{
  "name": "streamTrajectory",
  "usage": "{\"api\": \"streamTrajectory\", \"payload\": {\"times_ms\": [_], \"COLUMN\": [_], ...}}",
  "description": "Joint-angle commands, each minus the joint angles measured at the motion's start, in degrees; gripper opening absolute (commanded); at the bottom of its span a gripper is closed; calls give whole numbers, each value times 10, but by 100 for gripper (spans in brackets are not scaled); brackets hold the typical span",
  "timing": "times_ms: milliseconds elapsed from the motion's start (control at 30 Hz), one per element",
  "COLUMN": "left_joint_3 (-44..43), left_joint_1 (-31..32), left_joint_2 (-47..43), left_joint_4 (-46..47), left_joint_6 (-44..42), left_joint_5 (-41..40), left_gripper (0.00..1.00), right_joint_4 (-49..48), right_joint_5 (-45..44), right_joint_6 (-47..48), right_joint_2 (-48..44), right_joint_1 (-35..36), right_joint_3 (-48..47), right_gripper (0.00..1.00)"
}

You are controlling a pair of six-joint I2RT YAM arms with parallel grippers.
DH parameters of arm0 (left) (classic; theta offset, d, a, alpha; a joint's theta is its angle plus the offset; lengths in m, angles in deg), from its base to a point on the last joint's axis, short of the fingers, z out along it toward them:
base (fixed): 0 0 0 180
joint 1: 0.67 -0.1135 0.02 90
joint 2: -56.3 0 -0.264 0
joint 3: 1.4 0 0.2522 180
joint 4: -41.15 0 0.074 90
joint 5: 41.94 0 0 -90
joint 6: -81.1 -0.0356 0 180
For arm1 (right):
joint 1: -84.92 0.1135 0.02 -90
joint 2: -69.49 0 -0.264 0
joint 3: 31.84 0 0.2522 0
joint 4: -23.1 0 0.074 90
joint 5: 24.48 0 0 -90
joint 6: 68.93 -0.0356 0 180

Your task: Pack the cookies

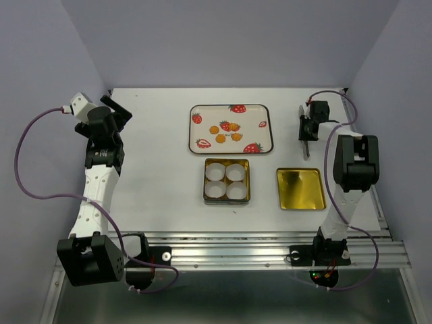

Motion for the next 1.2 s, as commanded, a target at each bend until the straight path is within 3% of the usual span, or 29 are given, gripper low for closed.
{"api": "streamTrajectory", "payload": {"times_ms": [0, 267, 633, 933, 1167], "left_joint_3": [2, 7, -3, -3, 13], "left_joint_1": [2, 1, 2, 1, 1], "left_joint_2": [-18, -22, 3, 31, 32], "left_joint_4": [13, 16, 41, 49, 47], "left_joint_6": [1, 3, -1, -3, 3], "left_joint_5": [2, 0, 21, 40, 59], "left_gripper": [99, 99, 99, 99, 99], "right_joint_4": [32, 36, 100, 141, 140], "right_joint_5": [7, 49, 200, 195, 177], "right_joint_6": [-1, -17, -21, -9, -11], "right_joint_2": [-70, -154, -243, -264, -224], "right_joint_1": [-4, -4, -4, 92, 173], "right_joint_3": [-13, -10, -9, -14, -44], "right_gripper": [33, 32, 37, 42, 43]}}
